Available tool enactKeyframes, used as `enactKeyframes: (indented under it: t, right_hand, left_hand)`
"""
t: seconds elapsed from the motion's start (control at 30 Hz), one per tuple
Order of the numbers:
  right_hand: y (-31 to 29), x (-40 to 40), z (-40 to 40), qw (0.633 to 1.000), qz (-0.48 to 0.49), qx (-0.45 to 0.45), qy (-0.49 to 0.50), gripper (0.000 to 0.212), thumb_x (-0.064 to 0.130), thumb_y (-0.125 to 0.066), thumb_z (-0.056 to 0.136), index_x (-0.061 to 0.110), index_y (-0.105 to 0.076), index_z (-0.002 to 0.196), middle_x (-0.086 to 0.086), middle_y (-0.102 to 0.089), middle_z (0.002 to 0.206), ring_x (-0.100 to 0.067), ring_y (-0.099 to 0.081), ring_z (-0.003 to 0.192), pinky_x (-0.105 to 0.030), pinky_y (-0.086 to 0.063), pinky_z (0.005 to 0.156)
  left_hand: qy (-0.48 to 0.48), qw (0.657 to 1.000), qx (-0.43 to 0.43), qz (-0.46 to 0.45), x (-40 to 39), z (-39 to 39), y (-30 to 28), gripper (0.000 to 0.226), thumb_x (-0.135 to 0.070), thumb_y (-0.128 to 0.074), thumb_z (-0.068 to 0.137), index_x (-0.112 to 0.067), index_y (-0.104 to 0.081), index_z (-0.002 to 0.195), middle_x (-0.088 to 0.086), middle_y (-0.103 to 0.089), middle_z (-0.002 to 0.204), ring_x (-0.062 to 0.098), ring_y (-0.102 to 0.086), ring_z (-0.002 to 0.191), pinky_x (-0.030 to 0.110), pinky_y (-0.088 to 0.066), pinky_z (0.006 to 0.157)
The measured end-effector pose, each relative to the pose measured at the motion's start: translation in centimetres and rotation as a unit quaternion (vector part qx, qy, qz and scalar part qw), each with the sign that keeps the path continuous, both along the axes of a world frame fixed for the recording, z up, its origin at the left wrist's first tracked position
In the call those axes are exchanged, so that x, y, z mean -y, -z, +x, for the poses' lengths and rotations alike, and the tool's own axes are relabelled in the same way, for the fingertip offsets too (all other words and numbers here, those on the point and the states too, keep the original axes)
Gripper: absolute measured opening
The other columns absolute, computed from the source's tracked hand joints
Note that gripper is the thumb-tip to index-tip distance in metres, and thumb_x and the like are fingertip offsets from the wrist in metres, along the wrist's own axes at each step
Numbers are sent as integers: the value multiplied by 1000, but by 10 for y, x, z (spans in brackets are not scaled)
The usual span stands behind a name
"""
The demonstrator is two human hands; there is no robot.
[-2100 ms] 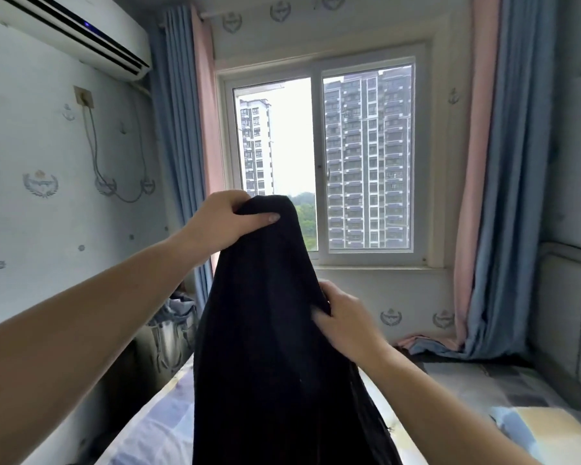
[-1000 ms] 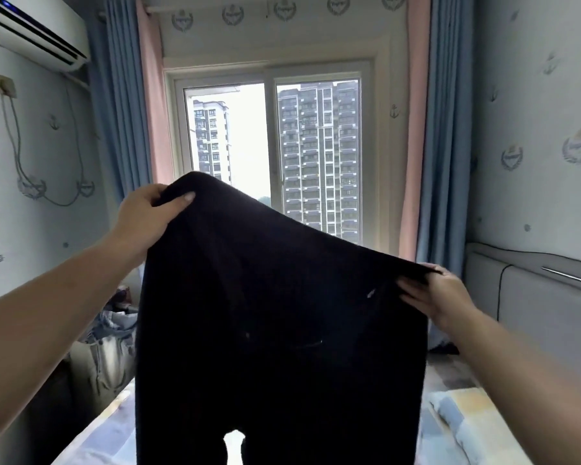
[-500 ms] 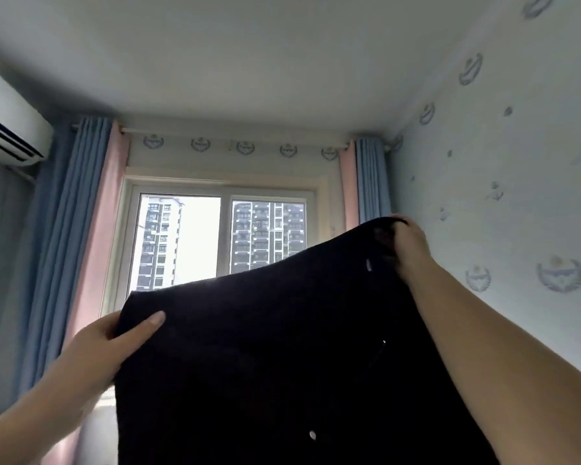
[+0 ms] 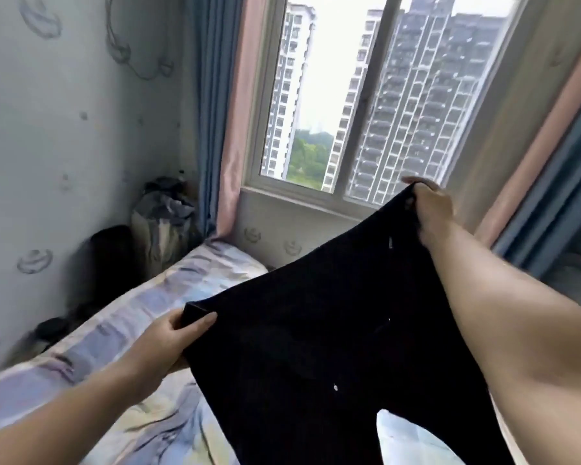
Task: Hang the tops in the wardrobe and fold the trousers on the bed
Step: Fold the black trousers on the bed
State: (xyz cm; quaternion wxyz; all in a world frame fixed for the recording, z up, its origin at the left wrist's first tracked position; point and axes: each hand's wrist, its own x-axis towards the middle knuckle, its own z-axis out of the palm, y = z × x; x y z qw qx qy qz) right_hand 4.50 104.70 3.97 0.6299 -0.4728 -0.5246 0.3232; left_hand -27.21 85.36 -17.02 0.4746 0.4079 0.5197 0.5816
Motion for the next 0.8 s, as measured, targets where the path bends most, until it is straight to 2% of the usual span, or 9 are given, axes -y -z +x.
enactKeyframes:
  t: [0.1,0.17,0.3,0.4,0.5,0.6,0.7,0.77,0.8]
  right_hand:
    - [74,-30,-70,997,-55,36,-44,38,3,-39,85,25,-70,87,2,-47,54,-6,-42,42,-19,-35,43]
    - [124,-49,-126,992,-89,57,-73,37,1,-38,86,20,-69,96,0,-47,59,-4,-43,40,-17,-36,42]
    - [212,-81,-241,982,-127,104,-90,36,3,-40,85,19,-69,98,4,-52,62,-1,-47,41,-12,-39,43]
    - [271,-111,-341,975,-159,130,-88,35,7,-43,83,21,-71,98,6,-55,62,-4,-48,47,-14,-38,45]
    - [321,-136,-442,963,-198,137,-118,34,10,-43,84,22,-71,99,6,-56,64,-6,-51,53,-20,-39,52]
    - [369,-165,-543,952,-223,151,-148,33,11,-42,85,22,-69,101,6,-56,65,-7,-52,55,-22,-40,55]
    - [405,-181,-621,943,-239,147,-179,37,10,-41,85,21,-68,109,6,-57,68,3,-54,47,-9,-37,44]
    - [442,-192,-676,918,-282,155,-232,42,13,-46,88,24,-58,127,3,-65,87,7,-60,62,-6,-42,53]
    - [463,-194,-696,899,-305,157,-273,49,16,-51,89,26,-48,137,2,-64,104,1,-64,82,-8,-47,68]
  left_hand:
    - [-61,996,30,-65,19,-39,61,44,-40,-72,67,-12,-68,101,5,-75,90,17,-73,78,27,-55,55]
    - [-108,988,46,-97,28,-77,97,44,-39,-73,67,-12,-68,102,7,-75,91,19,-73,79,29,-55,56]
    - [-185,968,65,-159,35,-159,157,40,-39,-74,73,-14,-67,103,6,-75,92,22,-73,82,32,-56,60]
    - [-232,949,77,-197,24,-239,192,39,-41,-73,72,-17,-67,102,2,-75,93,23,-71,89,38,-57,74]
    - [-263,931,81,-239,4,-329,221,33,-39,-69,81,-19,-65,107,2,-73,102,24,-67,98,44,-52,91]
    - [-293,914,84,-267,-16,-422,258,28,-35,-67,87,-19,-63,109,3,-71,106,23,-67,98,40,-53,87]
    - [-314,902,66,-289,-27,-486,287,22,-32,-66,88,-21,-65,107,-1,-72,102,20,-68,95,34,-54,77]
    - [-323,889,52,-321,-32,-531,318,20,-29,-64,90,-19,-64,107,0,-72,102,22,-68,95,37,-55,79]
    - [-326,879,43,-346,-34,-549,334,21,-27,-63,91,-16,-63,109,2,-70,104,24,-67,97,41,-55,83]
